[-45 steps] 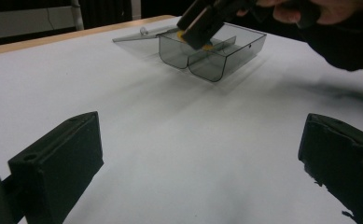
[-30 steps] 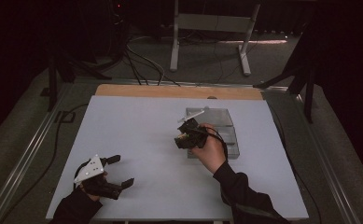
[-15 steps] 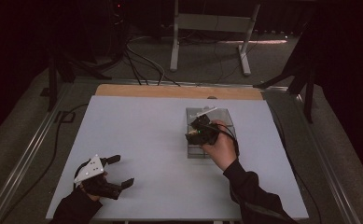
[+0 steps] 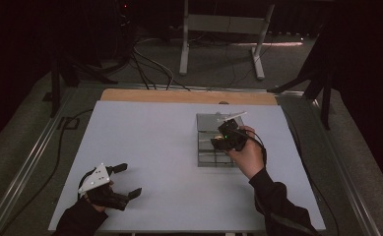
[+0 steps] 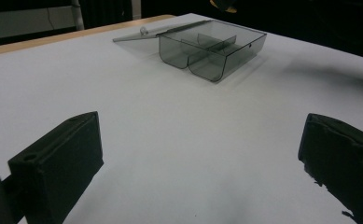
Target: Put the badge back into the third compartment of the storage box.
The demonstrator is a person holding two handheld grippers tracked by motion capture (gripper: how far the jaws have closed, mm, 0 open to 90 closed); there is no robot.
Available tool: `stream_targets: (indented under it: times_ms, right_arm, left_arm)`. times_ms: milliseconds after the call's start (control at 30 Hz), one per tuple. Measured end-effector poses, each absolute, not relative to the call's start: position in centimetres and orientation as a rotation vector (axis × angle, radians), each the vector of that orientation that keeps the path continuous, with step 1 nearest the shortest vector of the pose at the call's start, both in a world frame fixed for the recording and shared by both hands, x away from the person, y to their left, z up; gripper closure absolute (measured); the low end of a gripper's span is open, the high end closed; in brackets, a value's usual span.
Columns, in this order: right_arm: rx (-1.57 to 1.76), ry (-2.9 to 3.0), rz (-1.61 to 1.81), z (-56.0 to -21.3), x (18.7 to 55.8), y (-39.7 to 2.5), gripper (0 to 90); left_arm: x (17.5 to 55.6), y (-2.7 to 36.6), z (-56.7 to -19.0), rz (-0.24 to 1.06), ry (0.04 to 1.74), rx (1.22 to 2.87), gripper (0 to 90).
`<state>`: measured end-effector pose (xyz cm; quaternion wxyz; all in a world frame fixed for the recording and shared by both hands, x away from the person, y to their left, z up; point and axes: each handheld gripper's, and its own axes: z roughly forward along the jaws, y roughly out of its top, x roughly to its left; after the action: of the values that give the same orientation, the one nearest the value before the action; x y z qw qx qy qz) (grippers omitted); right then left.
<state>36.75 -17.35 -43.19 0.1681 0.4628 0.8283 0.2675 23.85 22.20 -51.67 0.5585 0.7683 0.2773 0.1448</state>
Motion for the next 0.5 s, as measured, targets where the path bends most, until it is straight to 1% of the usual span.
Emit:
stream_targets:
  times_ms: [500]
  right_arm:
    - [1.399,2.274,0.710,-42.9,37.5,-21.2,47.5]
  left_arm:
    - [23.8,22.2,-51.7,0.340,0.653,1.814,0.1]
